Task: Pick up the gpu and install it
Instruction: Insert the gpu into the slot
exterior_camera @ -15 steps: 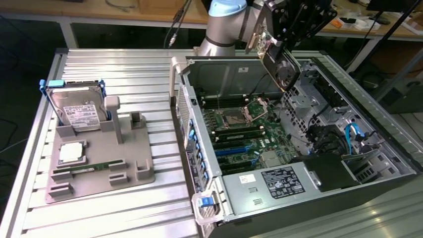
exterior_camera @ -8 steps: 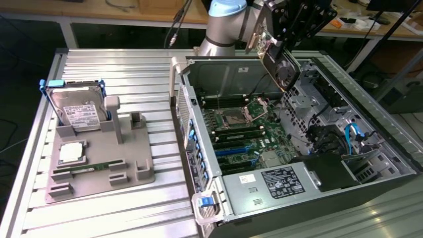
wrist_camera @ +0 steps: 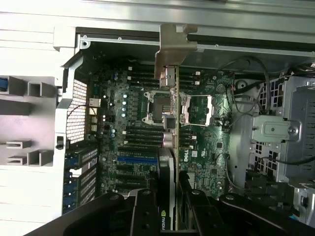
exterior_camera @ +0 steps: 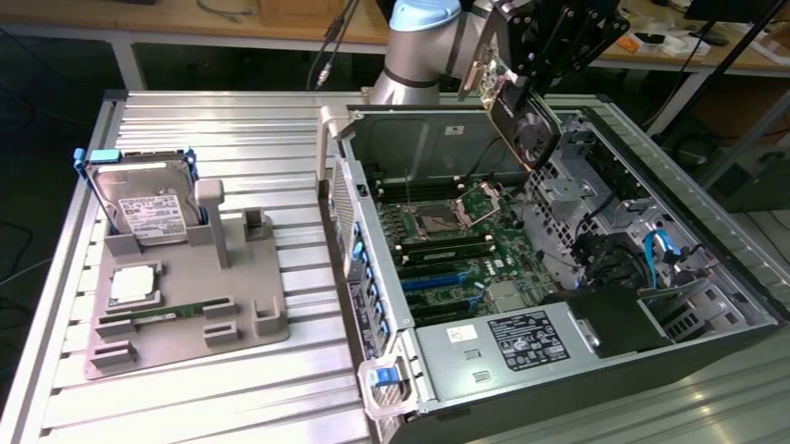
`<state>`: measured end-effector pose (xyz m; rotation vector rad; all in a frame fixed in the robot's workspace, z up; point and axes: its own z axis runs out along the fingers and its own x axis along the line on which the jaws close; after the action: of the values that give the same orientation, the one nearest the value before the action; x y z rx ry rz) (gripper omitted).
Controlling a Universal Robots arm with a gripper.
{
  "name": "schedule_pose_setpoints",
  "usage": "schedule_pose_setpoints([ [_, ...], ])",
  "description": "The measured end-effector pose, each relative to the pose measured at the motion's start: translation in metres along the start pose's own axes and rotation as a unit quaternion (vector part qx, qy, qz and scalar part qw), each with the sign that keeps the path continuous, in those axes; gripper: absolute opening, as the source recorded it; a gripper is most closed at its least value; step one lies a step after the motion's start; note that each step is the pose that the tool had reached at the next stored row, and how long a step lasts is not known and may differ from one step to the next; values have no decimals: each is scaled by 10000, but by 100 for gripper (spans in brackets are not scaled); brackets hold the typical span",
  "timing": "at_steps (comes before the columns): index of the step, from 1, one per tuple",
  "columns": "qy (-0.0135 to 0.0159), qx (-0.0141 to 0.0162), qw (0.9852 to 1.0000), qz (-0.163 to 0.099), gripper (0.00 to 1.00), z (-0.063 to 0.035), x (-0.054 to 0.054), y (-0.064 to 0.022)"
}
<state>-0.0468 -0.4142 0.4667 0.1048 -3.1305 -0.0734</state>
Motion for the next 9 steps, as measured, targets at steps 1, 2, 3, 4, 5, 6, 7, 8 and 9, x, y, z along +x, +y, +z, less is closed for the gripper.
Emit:
schedule_pose_setpoints([
  [1,3,0,10000,-61,27,0,-1,0],
  [2,7,1,9999,-149,27,0,-1,0],
  [3,15,2,9995,-321,27,0,-1,0],
  [4,21,3,9990,-440,27,0,-2,0],
  [5,25,4,9986,-536,27,0,-1,0],
  [6,30,4,9981,-622,27,0,-1,0],
  [7,34,5,9974,-717,27,0,-1,0],
  [8,40,6,9965,-840,27,0,-2,0],
  [9,44,7,9957,-926,27,1,-1,0],
])
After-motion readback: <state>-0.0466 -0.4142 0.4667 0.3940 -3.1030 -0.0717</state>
